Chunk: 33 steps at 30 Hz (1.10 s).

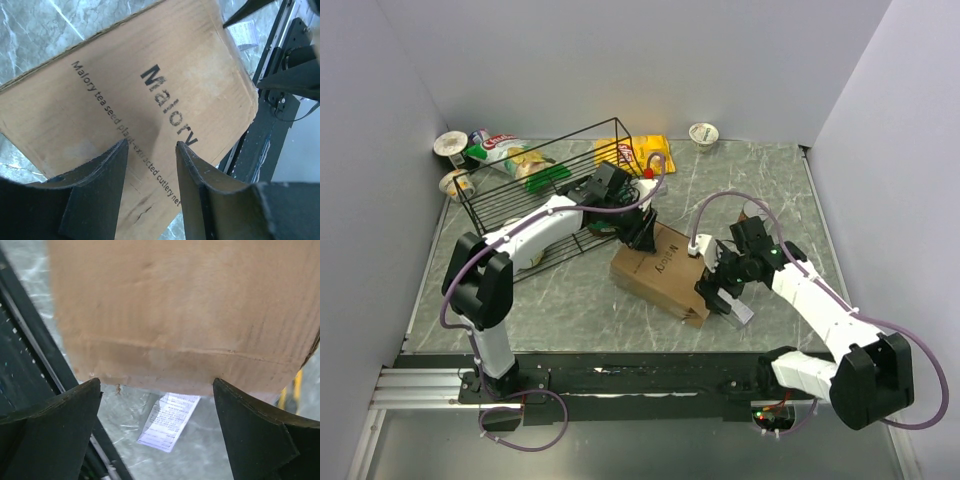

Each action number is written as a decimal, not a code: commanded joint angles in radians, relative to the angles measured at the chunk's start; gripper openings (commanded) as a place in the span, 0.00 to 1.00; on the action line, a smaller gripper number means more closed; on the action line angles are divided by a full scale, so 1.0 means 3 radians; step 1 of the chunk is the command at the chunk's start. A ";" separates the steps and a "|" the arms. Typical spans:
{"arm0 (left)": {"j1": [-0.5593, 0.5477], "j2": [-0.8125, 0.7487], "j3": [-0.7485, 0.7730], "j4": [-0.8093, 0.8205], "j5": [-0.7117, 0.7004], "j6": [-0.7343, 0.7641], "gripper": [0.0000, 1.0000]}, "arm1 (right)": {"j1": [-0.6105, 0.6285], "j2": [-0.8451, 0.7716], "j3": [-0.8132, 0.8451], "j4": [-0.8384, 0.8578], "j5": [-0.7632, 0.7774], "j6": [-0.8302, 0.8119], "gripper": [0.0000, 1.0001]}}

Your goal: Unpack the express box

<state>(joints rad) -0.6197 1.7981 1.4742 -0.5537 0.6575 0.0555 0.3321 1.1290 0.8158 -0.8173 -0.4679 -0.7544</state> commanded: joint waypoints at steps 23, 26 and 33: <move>-0.0194 0.0234 0.0061 0.0005 0.0053 0.0117 0.46 | -0.0074 -0.0076 -0.0991 0.0440 0.1079 -0.0195 0.61; -0.0184 0.0178 -0.0092 0.0005 0.0007 0.0157 0.46 | -0.0237 -0.0505 -0.1154 0.0179 0.1048 -0.0471 0.47; -0.0067 0.0025 -0.0516 0.0010 -0.0029 0.0147 0.40 | -0.0917 -0.0823 -0.1354 0.0152 0.1232 -0.1243 0.42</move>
<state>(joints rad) -0.6621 1.8317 1.4021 -0.4702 0.6819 0.0872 0.1478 0.8982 0.4313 -0.7559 -0.1455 -0.9512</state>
